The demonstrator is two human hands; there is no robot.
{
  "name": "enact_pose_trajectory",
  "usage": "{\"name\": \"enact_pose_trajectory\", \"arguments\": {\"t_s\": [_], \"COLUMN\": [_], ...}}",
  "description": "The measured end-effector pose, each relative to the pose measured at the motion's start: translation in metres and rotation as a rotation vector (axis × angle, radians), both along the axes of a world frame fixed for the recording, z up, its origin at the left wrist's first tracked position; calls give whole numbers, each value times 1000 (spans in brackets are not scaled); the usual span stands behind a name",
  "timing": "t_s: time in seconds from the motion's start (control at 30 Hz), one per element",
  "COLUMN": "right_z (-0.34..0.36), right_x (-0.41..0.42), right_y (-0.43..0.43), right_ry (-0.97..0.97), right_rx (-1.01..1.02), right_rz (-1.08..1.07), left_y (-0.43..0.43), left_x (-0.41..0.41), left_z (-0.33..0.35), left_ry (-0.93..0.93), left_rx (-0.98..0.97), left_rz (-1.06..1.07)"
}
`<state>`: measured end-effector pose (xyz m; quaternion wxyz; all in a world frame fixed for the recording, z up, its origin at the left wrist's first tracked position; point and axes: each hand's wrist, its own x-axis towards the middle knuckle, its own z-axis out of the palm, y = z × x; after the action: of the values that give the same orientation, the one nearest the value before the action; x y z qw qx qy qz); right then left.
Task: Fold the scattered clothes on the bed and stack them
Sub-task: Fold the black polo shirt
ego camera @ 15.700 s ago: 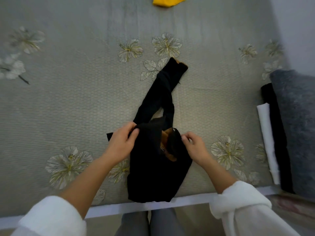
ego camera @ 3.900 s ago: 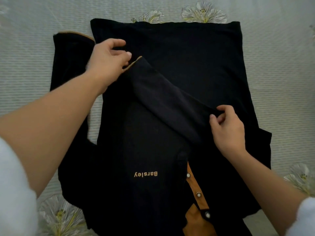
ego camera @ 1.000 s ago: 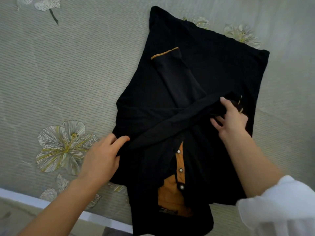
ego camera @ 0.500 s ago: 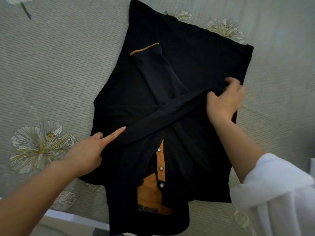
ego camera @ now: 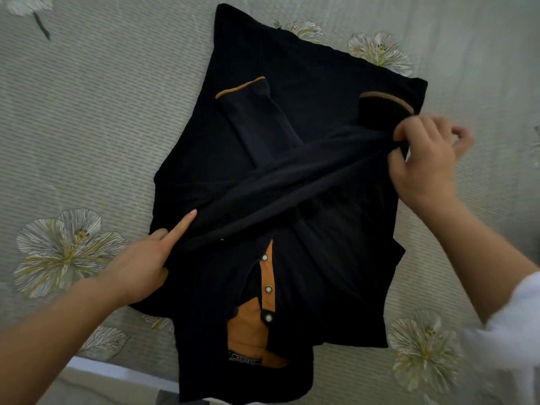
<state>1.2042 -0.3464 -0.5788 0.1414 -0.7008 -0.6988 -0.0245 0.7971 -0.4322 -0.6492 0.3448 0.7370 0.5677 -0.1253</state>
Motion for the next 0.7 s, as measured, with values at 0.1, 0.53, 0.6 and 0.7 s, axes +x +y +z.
{"name": "enact_pose_trajectory", "arguments": {"t_s": [0.1, 0.53, 0.6, 0.7], "right_z": [-27, -53, -59, -57], "right_x": [23, -28, -38, -50], "right_y": [-35, -56, -66, -91], "right_ry": [-190, 106, 74, 61], "right_rx": [-189, -469, -702, -693], "right_rz": [-63, -179, -108, -128], "left_y": [0, -22, -31, -47], "left_x": [2, 3, 1, -8], "left_z": [1, -3, -1, 6], "left_ry": [34, 130, 124, 79], "left_rx": [14, 195, 256, 322], "left_rz": [-29, -138, -136, -142]}}
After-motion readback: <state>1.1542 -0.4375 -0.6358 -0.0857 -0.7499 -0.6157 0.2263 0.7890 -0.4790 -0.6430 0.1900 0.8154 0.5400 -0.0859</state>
